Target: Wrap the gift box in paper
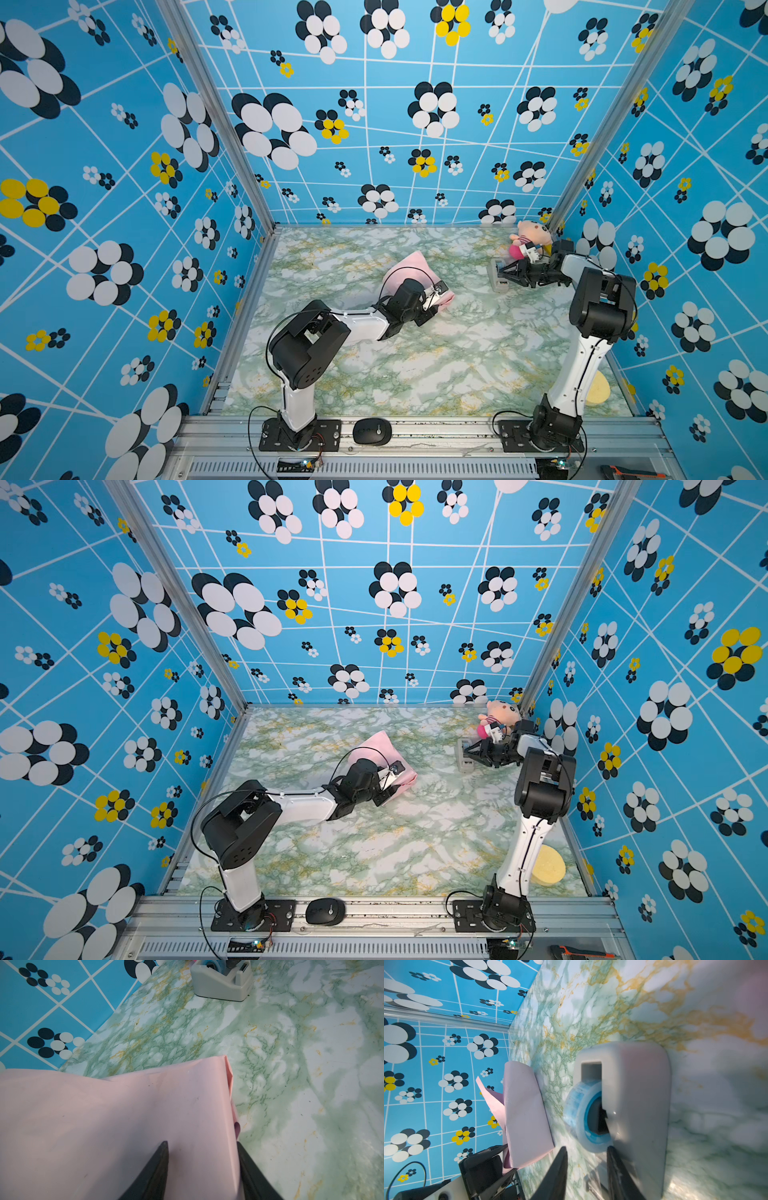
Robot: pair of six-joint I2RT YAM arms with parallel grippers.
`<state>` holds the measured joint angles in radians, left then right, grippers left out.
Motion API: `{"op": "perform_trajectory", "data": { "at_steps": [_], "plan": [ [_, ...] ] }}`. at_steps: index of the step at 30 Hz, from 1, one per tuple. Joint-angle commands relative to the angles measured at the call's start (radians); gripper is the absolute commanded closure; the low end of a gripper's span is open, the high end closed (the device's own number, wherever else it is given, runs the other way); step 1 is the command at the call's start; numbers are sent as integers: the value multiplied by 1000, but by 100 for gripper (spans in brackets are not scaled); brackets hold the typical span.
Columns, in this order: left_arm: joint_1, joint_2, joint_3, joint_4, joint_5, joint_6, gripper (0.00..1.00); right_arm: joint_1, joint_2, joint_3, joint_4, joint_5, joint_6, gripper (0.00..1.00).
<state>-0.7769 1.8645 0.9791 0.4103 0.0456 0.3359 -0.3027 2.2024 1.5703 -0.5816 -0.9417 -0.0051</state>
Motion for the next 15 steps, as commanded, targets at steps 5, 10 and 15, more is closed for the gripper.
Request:
{"op": "perform_trajectory", "data": {
  "at_steps": [5, 10, 15],
  "plan": [
    [19, 75, -29, -221, -2, -24, 50, 22, 29, 18, -67, 8, -48, 75],
    [19, 74, -30, -222, -5, -24, 50, 22, 35, 24, -90, 4, -58, 70],
    [19, 74, -30, -222, -6, -23, 50, 22, 37, 23, -110, 0, -74, 79]
  ]
}}
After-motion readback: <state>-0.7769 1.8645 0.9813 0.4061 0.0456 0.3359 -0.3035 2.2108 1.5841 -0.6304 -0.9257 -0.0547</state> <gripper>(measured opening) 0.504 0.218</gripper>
